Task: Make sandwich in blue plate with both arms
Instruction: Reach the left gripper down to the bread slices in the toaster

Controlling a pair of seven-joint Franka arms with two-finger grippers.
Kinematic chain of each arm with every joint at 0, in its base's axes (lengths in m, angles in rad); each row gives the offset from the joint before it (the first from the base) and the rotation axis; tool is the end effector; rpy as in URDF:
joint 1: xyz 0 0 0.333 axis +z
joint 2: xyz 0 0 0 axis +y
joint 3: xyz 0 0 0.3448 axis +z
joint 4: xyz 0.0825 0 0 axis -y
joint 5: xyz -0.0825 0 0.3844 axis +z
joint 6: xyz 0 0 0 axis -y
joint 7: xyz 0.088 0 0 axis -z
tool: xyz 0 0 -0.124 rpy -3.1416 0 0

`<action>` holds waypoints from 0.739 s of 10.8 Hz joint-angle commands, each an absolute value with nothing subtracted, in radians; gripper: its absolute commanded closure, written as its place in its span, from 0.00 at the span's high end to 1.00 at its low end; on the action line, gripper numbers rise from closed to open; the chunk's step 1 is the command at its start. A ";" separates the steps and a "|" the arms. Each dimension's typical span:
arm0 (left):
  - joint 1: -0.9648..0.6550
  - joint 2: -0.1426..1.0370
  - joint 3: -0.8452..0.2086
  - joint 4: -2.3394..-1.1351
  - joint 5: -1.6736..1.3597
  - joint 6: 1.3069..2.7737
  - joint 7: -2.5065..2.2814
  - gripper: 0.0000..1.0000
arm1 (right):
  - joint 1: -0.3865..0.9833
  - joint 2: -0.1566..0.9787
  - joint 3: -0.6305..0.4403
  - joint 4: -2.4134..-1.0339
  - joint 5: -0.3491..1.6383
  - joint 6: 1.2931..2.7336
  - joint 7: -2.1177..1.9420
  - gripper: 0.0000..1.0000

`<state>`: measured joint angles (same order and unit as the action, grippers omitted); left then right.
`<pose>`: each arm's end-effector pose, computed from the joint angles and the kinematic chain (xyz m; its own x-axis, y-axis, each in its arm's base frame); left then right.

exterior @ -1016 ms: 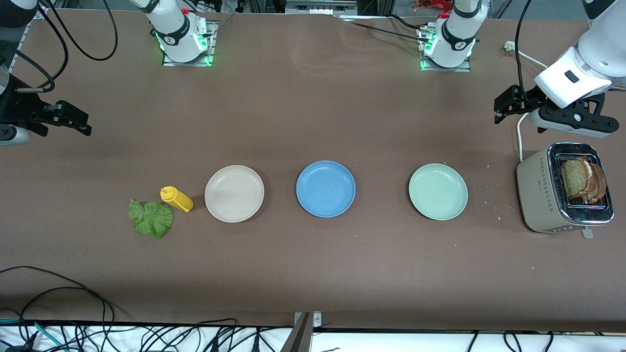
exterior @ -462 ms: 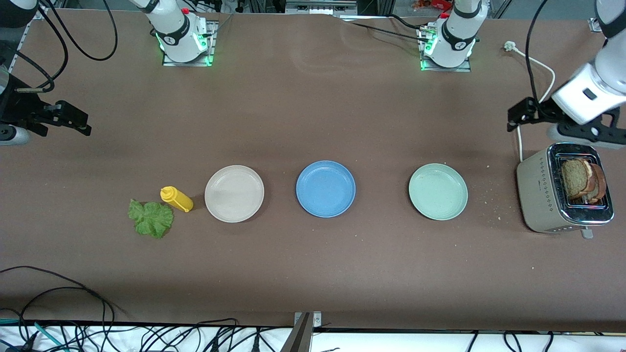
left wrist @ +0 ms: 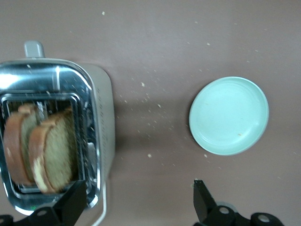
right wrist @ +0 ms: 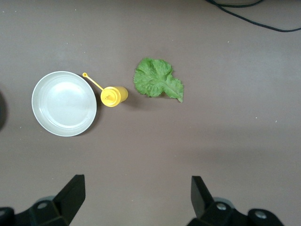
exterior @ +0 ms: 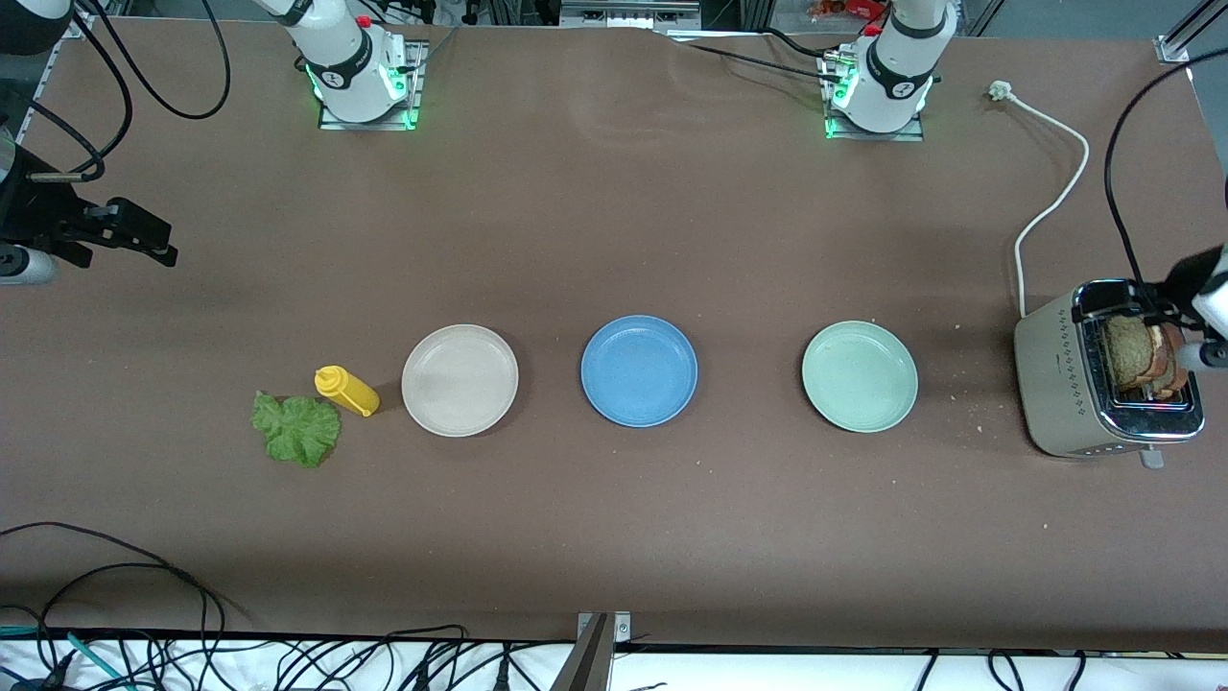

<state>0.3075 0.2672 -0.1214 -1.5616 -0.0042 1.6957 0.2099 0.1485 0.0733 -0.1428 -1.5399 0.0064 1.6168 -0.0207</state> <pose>0.6215 0.1245 0.4920 0.9924 -0.0245 -0.1204 -0.0170 -0.9979 0.0625 0.5833 0.0072 0.6137 0.9996 0.0265 0.0043 0.0265 -0.9996 0.0041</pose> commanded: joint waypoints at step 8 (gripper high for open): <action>0.399 0.471 -0.133 -1.485 0.124 1.864 0.276 1.00 | 0.146 0.083 -0.144 -1.517 -0.008 1.606 -0.020 1.00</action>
<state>0.3793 0.4438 -0.1224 -1.5146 0.0987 1.8666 0.2616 0.1474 0.0743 -0.1448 -1.5397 0.0038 1.6168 -0.0207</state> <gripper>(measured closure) 0.000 0.000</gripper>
